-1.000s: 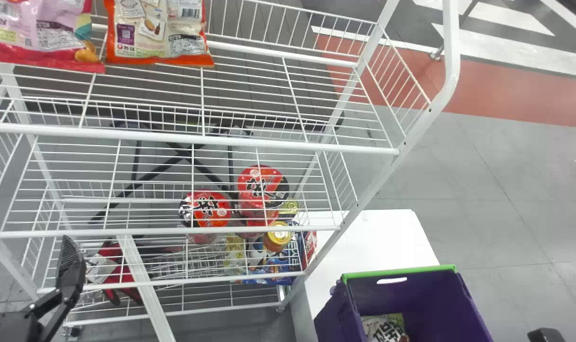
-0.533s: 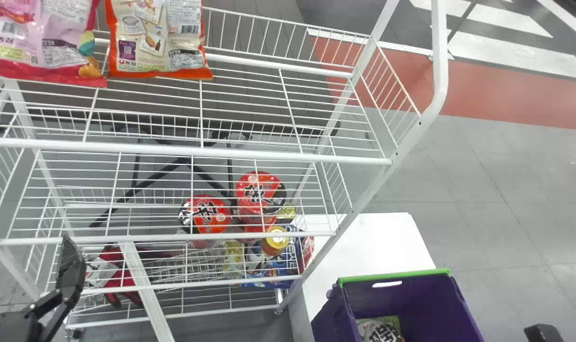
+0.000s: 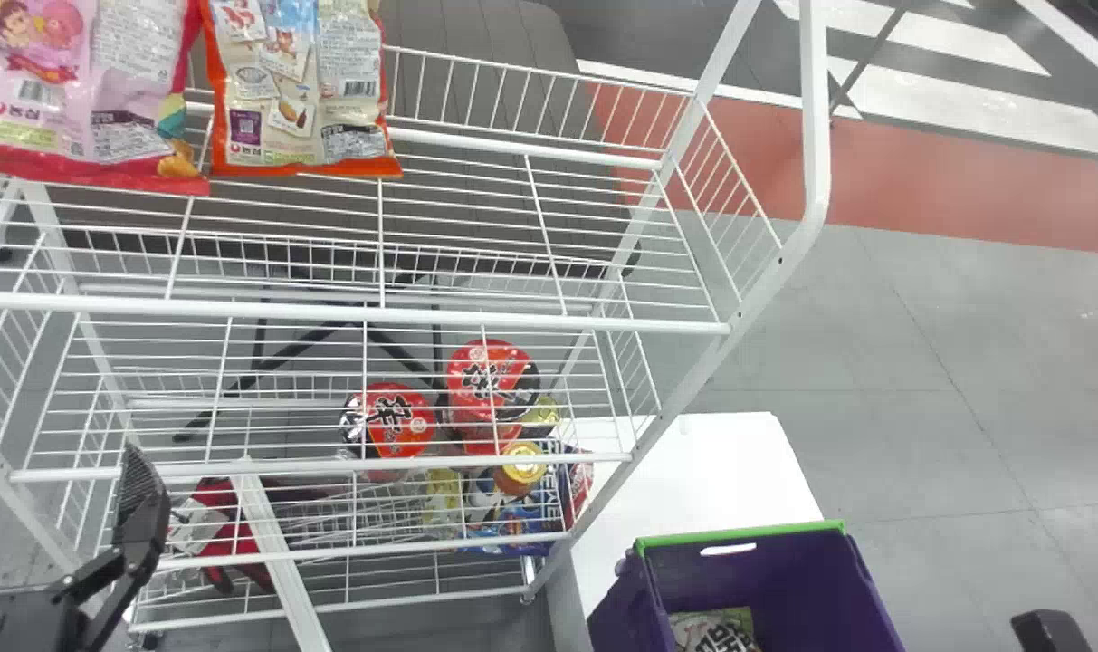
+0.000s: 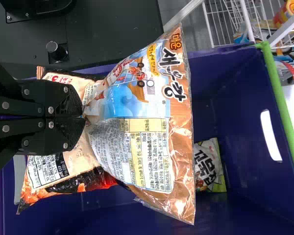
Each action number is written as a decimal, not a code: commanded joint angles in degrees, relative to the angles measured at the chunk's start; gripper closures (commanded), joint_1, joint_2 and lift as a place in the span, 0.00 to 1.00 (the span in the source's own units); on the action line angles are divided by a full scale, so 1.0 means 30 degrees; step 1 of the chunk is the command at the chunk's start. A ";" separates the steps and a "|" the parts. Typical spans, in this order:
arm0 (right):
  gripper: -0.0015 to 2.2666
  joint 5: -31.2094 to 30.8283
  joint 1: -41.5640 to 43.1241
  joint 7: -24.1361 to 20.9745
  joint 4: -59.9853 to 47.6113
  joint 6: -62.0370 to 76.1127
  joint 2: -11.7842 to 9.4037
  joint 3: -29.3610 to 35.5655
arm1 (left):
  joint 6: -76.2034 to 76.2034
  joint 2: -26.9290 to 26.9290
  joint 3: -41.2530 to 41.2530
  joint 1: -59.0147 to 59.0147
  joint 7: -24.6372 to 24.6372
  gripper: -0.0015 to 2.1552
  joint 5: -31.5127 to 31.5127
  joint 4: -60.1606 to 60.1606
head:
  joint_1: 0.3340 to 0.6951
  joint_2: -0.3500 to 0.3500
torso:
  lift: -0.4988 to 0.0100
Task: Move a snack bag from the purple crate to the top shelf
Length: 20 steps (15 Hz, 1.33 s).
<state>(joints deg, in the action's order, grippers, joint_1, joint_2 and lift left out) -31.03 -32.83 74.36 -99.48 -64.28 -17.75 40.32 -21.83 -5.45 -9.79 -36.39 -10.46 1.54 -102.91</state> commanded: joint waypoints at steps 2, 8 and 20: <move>0.80 -0.0028 -0.0074 -0.0001 -0.0035 -0.0006 0.0029 -0.0021 | 0.0059 0.0000 -0.0018 0.0000 0.0029 0.06 -0.0046 -0.0062 | 1.00 0.00 | 0.77; 0.80 -0.0116 -0.0074 0.0117 -0.0269 -0.0124 0.0146 -0.0138 | 0.0117 -0.0030 0.0011 0.0000 0.0029 0.06 -0.0075 -0.0091 | 1.00 0.00 | 0.81; 0.80 -0.0379 0.0102 0.0058 -0.0357 -0.0124 0.0146 -0.0724 | 0.0410 -0.0030 0.0040 -0.0088 0.0029 0.06 -0.0192 -0.0384 | 1.00 0.00 | 0.90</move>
<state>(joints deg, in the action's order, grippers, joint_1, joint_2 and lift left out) -32.06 -32.66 74.58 -100.55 -64.65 -17.31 38.44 -20.70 -5.54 -9.64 -36.62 -10.37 1.06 -103.99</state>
